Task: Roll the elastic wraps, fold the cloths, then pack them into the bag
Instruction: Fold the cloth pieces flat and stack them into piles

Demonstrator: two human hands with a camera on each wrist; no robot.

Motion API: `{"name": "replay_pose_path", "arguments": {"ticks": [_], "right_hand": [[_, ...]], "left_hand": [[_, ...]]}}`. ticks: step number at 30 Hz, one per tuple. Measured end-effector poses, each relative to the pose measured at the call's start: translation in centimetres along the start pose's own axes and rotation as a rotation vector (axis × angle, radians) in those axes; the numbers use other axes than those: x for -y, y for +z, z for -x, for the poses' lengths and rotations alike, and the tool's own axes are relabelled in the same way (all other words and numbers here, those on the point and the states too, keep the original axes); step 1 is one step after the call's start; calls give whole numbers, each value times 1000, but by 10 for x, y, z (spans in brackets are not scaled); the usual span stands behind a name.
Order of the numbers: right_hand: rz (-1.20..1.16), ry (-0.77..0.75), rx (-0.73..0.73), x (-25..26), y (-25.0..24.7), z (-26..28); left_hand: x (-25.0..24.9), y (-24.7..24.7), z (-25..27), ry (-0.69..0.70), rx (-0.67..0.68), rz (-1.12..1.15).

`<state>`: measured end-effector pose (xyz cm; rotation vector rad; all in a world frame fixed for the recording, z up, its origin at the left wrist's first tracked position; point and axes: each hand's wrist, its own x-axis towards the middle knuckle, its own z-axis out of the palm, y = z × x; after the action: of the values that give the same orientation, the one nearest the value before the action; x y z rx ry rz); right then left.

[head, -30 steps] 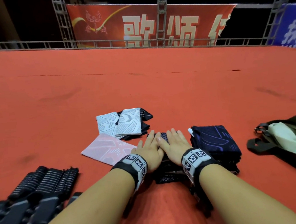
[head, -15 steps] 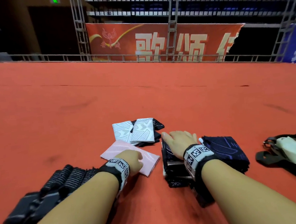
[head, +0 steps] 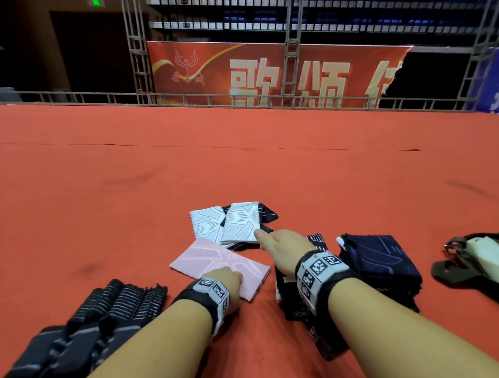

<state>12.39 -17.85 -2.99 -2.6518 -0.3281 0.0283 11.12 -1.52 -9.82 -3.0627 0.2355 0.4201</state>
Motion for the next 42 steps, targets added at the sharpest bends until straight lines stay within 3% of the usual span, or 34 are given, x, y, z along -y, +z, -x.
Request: {"name": "replay_pose_path", "arguments": {"ticks": [3, 7, 10, 11, 16, 20, 23, 25, 30, 35, 39, 42], "right_hand": [[-35, -9, -36, -6, -7, 7], [-40, -4, -76, -14, -20, 16], [-41, 6, -101, -18, -32, 22], [-51, 12, -113, -18, -35, 23], [-82, 19, -121, -6, -39, 26], [-161, 28, -121, 10, -35, 29], [-334, 22, -120, 23, -36, 36], [-532, 18, -39, 31, -36, 44], [-1005, 112, 151, 32, -26, 74], [-939, 91, 219, 11, -20, 109], [-916, 123, 201, 1, -14, 131], [-775, 58, 50, -5, -12, 135]], "left_hand": [[-7, -4, -6, -49, -1, -60], [-11, -15, -15, -143, 36, 49], [-5, -31, -3, -293, -132, 101], [-2, -38, 3, -282, -165, 155], [36, -76, 27, -185, -392, 567], [51, -106, 59, -69, -488, 1095], [50, -123, 86, 50, -445, 1393], [45, -129, 103, 114, -423, 1494], [30, -120, 135, 175, -374, 1523], [14, -92, 149, 126, -326, 1402], [3, -69, 152, 169, -139, 1413], [-2, -62, 150, 266, -139, 1338]]}}
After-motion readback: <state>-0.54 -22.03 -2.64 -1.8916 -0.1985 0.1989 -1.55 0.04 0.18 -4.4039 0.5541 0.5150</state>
